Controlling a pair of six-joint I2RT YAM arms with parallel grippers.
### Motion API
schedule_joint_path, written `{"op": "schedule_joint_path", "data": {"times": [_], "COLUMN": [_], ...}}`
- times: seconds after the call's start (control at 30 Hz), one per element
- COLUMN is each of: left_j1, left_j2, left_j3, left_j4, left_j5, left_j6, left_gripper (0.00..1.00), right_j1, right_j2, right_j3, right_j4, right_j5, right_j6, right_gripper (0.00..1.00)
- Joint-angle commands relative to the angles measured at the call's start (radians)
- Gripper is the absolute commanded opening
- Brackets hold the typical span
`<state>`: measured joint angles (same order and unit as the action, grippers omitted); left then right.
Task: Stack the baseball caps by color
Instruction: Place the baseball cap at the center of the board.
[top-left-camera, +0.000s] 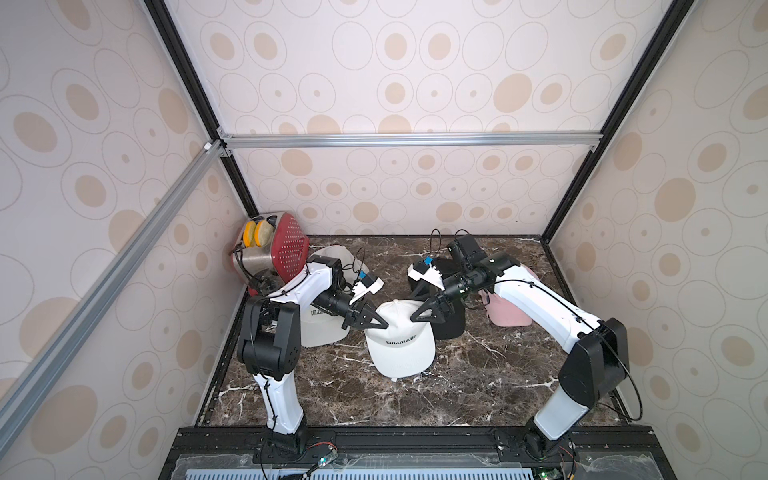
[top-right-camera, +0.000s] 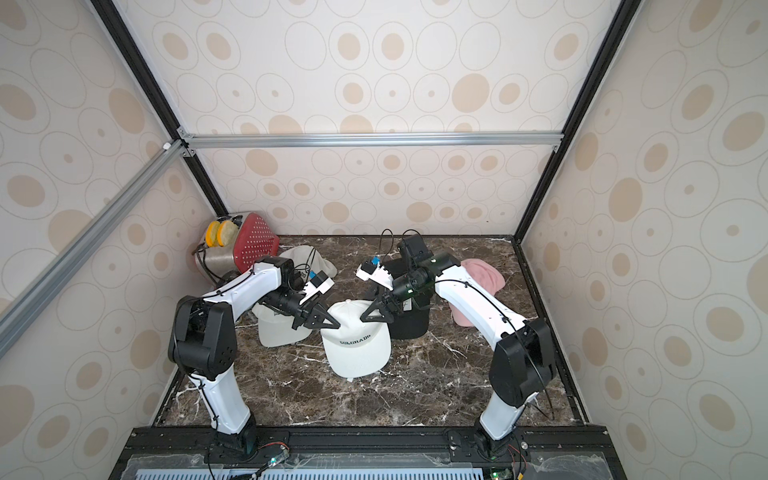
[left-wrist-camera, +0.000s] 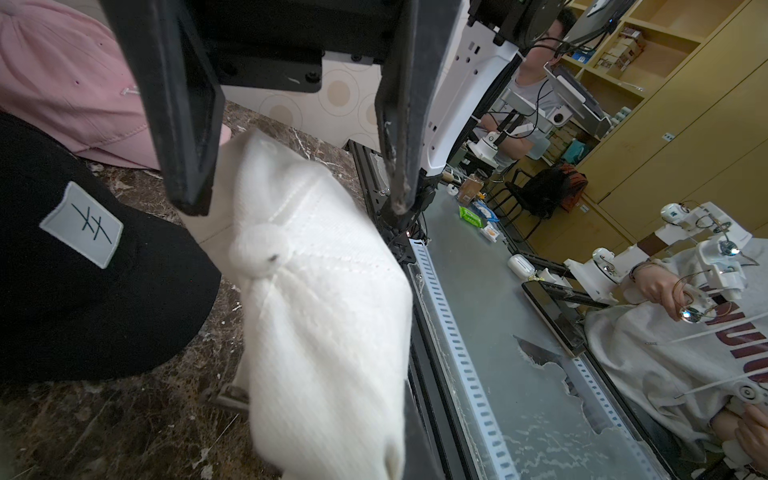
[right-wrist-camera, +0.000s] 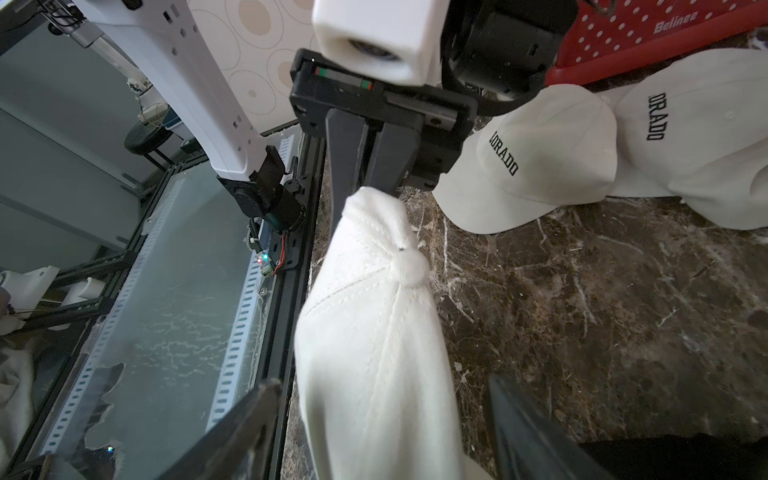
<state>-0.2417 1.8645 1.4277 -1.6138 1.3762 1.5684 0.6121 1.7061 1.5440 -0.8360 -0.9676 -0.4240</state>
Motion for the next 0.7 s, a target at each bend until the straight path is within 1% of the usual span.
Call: {"op": "schedule_joint_path", "data": {"times": [0.0, 0.07, 0.1, 0.17, 0.23, 0.27, 0.3, 0.33, 0.37, 0.4, 0.43, 0.47, 0.5, 0.53, 0.57, 0.63, 0.67], "left_j1": [-0.003, -0.004, -0.004, -0.004, -0.003, -0.004, -0.004, -0.004, -0.004, -0.007, -0.019, -0.038, -0.047, -0.031, -0.022, -0.024, -0.023], "left_j2": [-0.011, -0.012, -0.011, -0.011, -0.006, -0.005, -0.009, -0.017, -0.034, -0.072, -0.137, -0.198, -0.246, -0.274, -0.286, -0.298, -0.302], "left_j3": [0.044, 0.057, 0.061, 0.070, 0.084, 0.093, 0.099, 0.098, 0.081, 0.045, -0.052, -0.143, -0.201, -0.227, -0.225, -0.211, -0.207], "left_j4": [-0.178, -0.176, -0.176, -0.176, -0.171, -0.147, -0.084, 0.035, 0.174, 0.429, 0.819, 1.050, 1.146, 1.171, 1.168, 1.162, 1.159], "left_j5": [-0.017, -0.019, -0.019, -0.019, -0.013, -0.011, -0.010, -0.021, -0.043, -0.114, -0.326, -0.558, -0.635, -0.555, -0.496, -0.491, -0.514], "left_j6": [0.003, -0.006, -0.009, -0.012, -0.028, -0.065, -0.153, -0.303, -0.476, -0.760, -1.151, -1.332, -1.356, -1.356, -1.361, -1.381, -1.390], "left_gripper": [0.00, 0.00, 0.00, 0.00, 0.00, 0.00, 0.12, 0.15, 0.18, 0.26, 0.31, 0.43, 0.62, 0.67, 0.68, 0.72, 0.74], "right_j1": [0.010, 0.020, 0.022, 0.023, 0.023, 0.023, 0.022, 0.021, 0.020, 0.019, 0.018, 0.015, 0.012, 0.007, 0.004, 0.000, -0.001], "right_j2": [0.035, 0.052, 0.058, 0.060, 0.058, 0.057, 0.054, 0.049, 0.042, 0.035, 0.028, 0.018, 0.011, 0.001, -0.007, -0.026, -0.034], "right_j3": [0.058, 0.085, 0.091, 0.097, 0.097, 0.097, 0.096, 0.094, 0.085, 0.076, 0.065, 0.054, 0.042, 0.027, 0.014, -0.014, -0.028], "right_j4": [-0.098, -0.124, -0.130, -0.130, -0.125, -0.122, -0.111, -0.089, -0.061, -0.028, 0.005, 0.028, 0.047, 0.065, 0.078, 0.094, 0.104], "right_j5": [-0.015, -0.024, -0.039, -0.055, -0.056, -0.054, -0.048, -0.029, -0.010, 0.009, 0.026, 0.039, 0.047, 0.052, 0.060, 0.075, 0.082], "right_j6": [-0.020, -0.039, -0.045, -0.048, -0.048, -0.044, -0.028, 0.004, 0.037, 0.075, 0.117, 0.149, 0.171, 0.189, 0.204, 0.229, 0.244], "right_gripper": [0.80, 0.73, 0.67, 0.51, 0.31, 0.20, 0.06, 0.00, 0.00, 0.00, 0.00, 0.00, 0.00, 0.00, 0.00, 0.00, 0.00]}}
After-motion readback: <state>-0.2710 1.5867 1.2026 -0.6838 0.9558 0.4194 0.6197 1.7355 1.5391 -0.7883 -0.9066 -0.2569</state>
